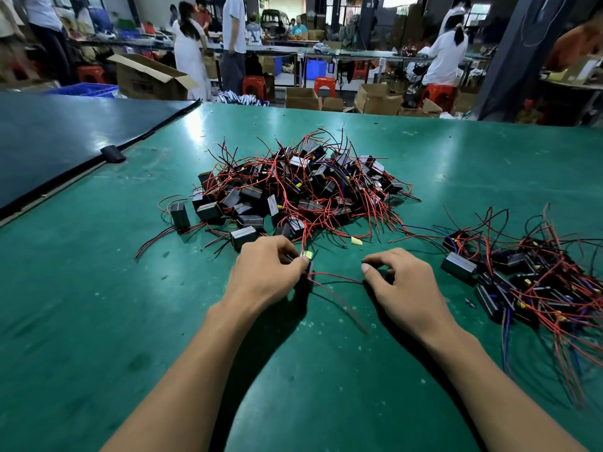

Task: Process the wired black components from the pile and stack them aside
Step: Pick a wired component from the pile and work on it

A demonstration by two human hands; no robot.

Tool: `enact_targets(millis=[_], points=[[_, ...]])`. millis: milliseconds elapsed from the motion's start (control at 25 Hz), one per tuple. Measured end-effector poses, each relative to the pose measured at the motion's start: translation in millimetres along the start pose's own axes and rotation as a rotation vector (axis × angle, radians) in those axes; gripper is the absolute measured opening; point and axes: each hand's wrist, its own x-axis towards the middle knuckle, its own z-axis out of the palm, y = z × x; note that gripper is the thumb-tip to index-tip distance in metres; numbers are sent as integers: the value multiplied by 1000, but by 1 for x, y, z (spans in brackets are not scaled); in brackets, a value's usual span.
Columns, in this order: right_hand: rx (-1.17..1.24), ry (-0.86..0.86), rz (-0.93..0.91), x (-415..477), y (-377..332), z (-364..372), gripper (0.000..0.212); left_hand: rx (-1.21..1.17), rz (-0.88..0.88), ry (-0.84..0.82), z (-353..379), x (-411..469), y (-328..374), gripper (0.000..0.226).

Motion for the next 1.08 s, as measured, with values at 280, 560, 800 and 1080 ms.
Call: enact_targets(millis=[280,560,800,1080], points=[[-141,-65,-152,-5,-20,-4,56,-495,30,-94,-5,-11,24,7],[-205,-242,-295,-15,-37,4,43,51,101,206,9,4,-2,39],[-355,-172,-135,-3,-22,-21,36,197,90,145,15,7,-6,38],[-134,-273,-23,3,-14,-32,27,-15,81,-69,12,7,-1,47]])
